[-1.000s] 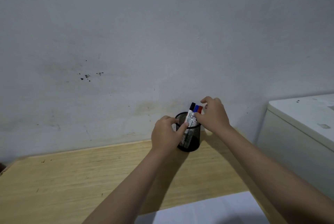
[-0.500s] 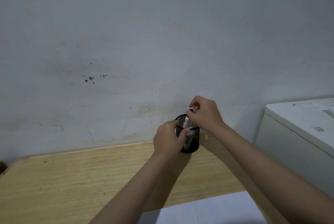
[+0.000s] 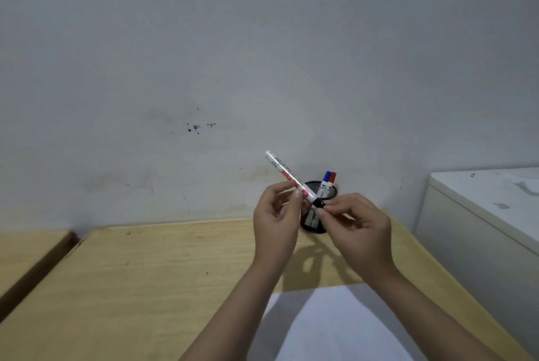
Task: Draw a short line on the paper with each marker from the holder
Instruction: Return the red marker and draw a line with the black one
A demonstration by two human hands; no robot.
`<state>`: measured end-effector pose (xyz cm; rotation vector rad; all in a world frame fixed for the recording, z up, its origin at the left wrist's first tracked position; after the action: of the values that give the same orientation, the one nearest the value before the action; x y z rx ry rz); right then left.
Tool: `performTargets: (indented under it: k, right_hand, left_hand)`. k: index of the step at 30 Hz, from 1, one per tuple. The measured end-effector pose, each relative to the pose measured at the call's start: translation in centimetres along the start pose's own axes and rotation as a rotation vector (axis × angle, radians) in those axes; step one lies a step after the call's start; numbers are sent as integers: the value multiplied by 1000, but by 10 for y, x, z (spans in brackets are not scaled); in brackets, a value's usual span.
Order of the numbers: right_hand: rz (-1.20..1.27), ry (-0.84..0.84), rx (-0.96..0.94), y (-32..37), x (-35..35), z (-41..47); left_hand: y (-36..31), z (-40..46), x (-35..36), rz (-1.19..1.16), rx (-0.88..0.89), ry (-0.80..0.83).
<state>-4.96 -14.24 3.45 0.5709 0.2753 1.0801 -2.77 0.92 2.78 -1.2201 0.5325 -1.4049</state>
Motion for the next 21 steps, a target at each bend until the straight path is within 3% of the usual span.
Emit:
performTargets:
  k: [9,13,17,21]
  right_hand:
    - [44,140,13,48,8,-18]
    - [105,76,226,54,11,-5]
    - [181,147,450,55,28,-3]
    - [234,108,537,53,31,-9]
  left_hand:
    - [-47,-22,-36,98,91,-82]
    - [-60,-30,-45,270,172,-34]
    - [-65,-42,-45,416,236,68]
    - [-66,-47,-49,474,268,103]
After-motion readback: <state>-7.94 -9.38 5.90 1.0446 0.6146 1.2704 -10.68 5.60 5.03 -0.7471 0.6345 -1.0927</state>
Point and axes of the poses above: each hand's wrist, its own z-axis towards the middle knuckle, its own x-axis out of the palm, y = z × x, the point moved 6 cm from there along z, towards the middle knuckle, and after that the axes turned 7 degrees about -y, right-handed, at the moved point
